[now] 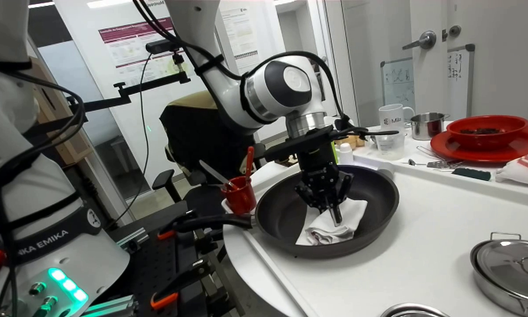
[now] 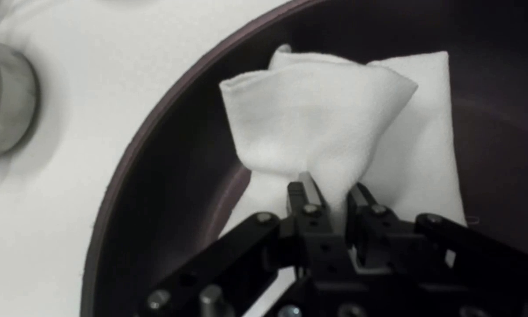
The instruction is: Pick up the white cloth, wipe the pan and put the white cloth down
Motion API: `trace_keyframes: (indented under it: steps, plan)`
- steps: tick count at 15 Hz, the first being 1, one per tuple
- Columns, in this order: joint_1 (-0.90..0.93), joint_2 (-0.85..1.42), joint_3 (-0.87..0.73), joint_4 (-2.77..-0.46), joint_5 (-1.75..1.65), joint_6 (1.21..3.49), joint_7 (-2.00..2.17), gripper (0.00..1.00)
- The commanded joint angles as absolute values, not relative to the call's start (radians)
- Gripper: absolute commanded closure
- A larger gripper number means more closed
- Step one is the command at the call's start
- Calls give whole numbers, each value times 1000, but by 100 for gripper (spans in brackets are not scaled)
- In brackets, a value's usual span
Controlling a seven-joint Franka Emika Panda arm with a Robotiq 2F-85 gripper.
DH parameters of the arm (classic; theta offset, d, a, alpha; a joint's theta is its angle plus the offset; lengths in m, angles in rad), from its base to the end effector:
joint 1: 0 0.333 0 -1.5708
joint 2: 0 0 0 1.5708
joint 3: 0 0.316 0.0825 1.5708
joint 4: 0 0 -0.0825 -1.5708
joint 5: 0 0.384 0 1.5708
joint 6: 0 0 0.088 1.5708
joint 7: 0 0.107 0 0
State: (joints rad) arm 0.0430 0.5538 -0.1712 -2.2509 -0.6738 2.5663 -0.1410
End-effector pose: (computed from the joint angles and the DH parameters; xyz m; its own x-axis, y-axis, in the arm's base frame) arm 0.4959 -0.0624 0.1007 0.7677 0.5209 -0.3731 0.6204 -0.7501 0.2291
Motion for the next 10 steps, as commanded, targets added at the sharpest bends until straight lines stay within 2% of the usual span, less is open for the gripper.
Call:
trace_keyframes:
  steps: [1,10]
  plan:
    - [37,494,-134,-2316,-694,2547,-177,92]
    - [68,476,-59,-2355,-692,2596,-152,92]
